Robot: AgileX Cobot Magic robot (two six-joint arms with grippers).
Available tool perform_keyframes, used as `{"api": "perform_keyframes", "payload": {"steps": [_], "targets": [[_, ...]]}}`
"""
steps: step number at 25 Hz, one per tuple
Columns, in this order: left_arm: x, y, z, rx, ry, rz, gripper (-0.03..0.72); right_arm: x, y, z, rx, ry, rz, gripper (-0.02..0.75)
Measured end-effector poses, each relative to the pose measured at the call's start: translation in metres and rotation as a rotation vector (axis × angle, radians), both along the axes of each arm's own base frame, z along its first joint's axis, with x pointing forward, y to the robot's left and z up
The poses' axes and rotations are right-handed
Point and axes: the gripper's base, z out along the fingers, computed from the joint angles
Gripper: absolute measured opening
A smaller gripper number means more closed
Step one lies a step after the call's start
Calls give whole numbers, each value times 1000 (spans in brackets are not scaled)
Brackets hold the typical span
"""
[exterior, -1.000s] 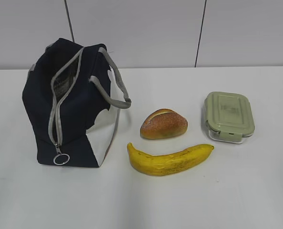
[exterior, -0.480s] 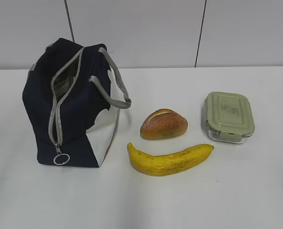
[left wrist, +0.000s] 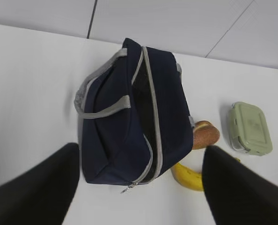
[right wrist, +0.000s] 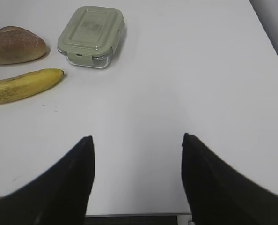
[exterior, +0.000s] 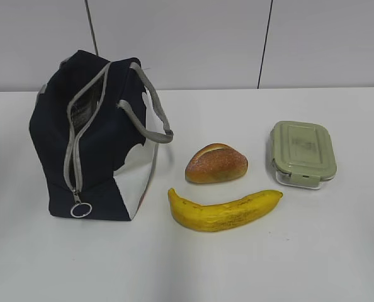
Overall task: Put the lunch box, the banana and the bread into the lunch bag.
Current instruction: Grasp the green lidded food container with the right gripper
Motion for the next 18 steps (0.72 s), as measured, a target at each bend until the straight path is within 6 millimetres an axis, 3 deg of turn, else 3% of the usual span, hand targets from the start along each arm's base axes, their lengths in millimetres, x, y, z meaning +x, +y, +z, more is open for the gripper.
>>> {"api": "perform_keyframes", "payload": {"steps": [6, 14, 18], "targets": [[59, -3, 0, -31, 184, -57, 531, 0, 0, 0, 0, 0, 0, 438], [135, -4, -23, -60, 328, -109, 529, 0, 0, 0, 0, 0, 0, 438], [167, -14, -37, -35, 374, -159, 529, 0, 0, 0, 0, 0, 0, 438]]}}
